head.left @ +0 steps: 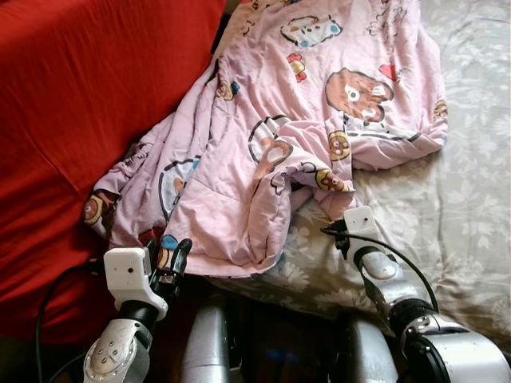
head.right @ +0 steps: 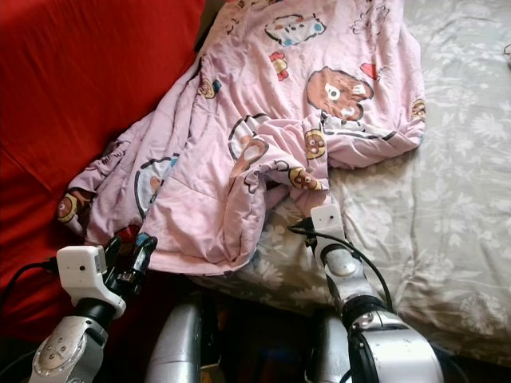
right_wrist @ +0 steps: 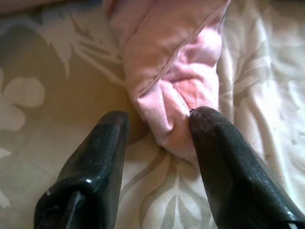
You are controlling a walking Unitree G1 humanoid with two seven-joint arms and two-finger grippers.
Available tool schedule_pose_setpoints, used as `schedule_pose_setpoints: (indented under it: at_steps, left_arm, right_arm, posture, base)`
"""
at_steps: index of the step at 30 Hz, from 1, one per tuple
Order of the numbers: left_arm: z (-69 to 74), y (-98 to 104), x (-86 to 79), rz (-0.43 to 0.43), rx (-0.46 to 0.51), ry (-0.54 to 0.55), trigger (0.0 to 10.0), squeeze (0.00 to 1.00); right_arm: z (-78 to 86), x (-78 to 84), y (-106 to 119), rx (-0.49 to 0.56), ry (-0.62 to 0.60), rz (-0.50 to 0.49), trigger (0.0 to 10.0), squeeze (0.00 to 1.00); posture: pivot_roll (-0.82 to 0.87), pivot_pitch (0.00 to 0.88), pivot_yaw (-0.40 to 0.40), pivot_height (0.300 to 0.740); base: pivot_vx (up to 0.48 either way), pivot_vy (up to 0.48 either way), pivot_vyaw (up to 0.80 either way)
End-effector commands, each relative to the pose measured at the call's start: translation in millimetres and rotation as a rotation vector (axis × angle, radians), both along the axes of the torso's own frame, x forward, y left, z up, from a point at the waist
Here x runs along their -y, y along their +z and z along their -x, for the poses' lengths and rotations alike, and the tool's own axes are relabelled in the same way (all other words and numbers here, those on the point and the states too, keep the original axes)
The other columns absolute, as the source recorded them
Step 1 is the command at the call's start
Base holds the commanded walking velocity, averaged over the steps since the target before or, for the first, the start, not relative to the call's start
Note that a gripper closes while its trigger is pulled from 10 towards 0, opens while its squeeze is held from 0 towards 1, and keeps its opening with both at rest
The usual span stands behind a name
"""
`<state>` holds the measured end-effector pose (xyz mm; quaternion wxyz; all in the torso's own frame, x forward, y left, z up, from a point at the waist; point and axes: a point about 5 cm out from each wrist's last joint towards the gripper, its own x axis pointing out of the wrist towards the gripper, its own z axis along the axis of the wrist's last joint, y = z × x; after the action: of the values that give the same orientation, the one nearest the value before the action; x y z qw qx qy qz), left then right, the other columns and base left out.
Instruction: Clean up the room
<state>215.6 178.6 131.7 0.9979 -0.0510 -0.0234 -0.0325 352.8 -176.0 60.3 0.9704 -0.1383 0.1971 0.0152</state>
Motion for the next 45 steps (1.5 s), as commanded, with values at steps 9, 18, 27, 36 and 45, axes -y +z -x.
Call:
schedule_pose_setpoints:
  at_steps: [9, 18, 27, 36, 45]
  left_arm:
    - [11.8, 4.2, 3.2, 0.016, -0.031, -0.008, 10.0, 0.00]
    - [16.0, 5.2, 4.2, 0.019, -0.049, -0.003, 10.0, 0.00]
    - [16.8, 5.0, 2.9, 0.018, -0.054, 0.001, 10.0, 0.00]
    - [18.0, 3.0, 4.6, 0.022, -0.067, 0.001, 10.0, 0.00]
    - [23.7, 3.3, 4.4, 0.022, -0.073, 0.013, 10.0, 0.00]
  right_arm:
    - [0.3, 4.1, -1.6, -0.038, -0.029, 0.036, 10.0, 0.00]
    - [-4.1, 9.8, 6.0, -0.008, -0.074, 0.046, 10.0, 0.00]
    - [-4.1, 16.0, 7.1, -0.006, -0.122, 0.019, 10.0, 0.00]
    - [-2.0, 21.9, 5.3, -0.014, -0.136, 0.033, 0.0, 0.00]
    - [-0.1, 23.6, 2.8, -0.025, -0.125, 0.041, 0.0, 0.00]
  posture:
    - [0.27, 0.372, 0.103, 0.607]
    - [0.28, 0.369, 0.101, 0.607]
    - [0.27, 0.367, 0.104, 0.607]
    - [0.27, 0.367, 0.101, 0.607]
    - [0.27, 0.367, 0.101, 0.607]
  base:
    - [0.000, 0.000, 0.00]
    - [0.000, 0.000, 0.00]
    - [0.000, 0.000, 0.00]
    - [0.000, 0.000, 0.00]
    - [0.000, 0.000, 0.00]
